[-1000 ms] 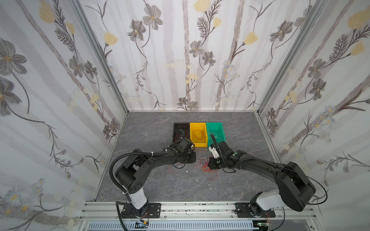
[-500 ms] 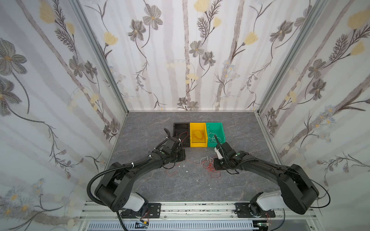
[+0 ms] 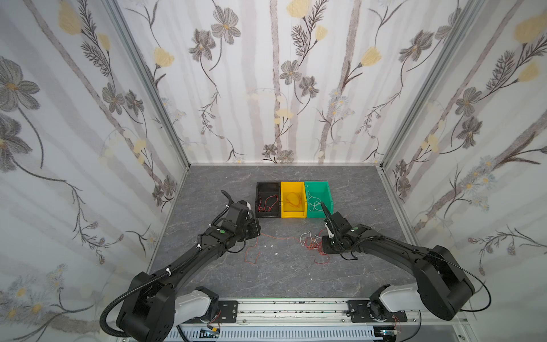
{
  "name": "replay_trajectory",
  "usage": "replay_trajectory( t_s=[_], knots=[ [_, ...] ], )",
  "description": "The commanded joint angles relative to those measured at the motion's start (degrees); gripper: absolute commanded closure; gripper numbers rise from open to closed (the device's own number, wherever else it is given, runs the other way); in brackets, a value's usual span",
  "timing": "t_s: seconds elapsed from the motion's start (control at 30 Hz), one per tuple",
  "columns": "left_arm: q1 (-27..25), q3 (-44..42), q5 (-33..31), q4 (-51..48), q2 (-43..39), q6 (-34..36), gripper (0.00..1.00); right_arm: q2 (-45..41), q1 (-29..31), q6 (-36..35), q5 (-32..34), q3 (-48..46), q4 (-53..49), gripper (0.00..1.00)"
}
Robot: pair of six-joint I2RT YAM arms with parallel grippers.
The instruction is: Untangle the cables
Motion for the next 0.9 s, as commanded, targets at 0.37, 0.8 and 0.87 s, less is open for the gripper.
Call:
replay_trajectory(
  t_s=[0.37,0.8,0.87],
  knots=[
    [8.94,0.85,-5.05,-11.92,-8.12,1.78,1.00,-4.60,-7.68,2.89,4.73,-4.01,-3.90,0.75],
    [12.03,1.05,-6.01,-13.42,-8.21,0.42,1.00,-8.47,-11.38,2.60,1.44,-5.36,-3.23,0.76],
    [11.96,0.46,-2.98,-11.21,-8.10,0.09,1.00,-8.64,-11.14,1.65,-2.22,-5.34,-1.55,0.74]
  ],
)
